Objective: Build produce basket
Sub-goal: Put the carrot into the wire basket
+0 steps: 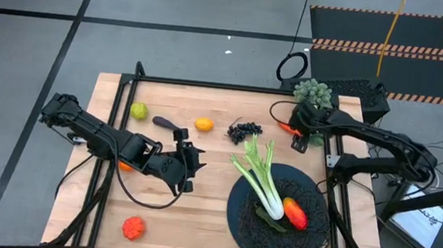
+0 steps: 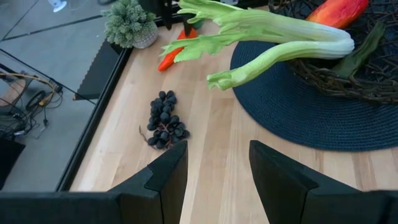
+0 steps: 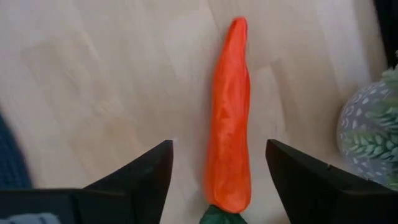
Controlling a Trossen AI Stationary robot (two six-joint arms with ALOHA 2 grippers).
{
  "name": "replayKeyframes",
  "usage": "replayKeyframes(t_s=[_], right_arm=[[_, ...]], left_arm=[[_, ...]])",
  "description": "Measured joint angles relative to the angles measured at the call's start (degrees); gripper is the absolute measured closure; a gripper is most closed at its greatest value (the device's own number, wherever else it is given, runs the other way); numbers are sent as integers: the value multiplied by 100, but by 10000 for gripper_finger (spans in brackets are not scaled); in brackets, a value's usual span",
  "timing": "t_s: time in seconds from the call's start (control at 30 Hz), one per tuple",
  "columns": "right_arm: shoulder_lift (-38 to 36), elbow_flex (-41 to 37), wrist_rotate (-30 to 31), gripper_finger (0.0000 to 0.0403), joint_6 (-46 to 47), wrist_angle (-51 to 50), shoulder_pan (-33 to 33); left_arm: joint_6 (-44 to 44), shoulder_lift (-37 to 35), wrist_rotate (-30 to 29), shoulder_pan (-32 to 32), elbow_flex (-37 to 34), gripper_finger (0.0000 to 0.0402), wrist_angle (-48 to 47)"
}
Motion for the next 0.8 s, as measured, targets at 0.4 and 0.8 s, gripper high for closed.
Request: replayKeyframes(t_s=[0.4, 0.8], right_arm=[[975, 0, 14, 157, -13, 267, -267], [1659, 4, -8, 215, -29, 269, -263]], left_arm=[[15, 0, -2, 0, 0, 229, 0], [15, 0, -2, 0, 0, 229, 0]])
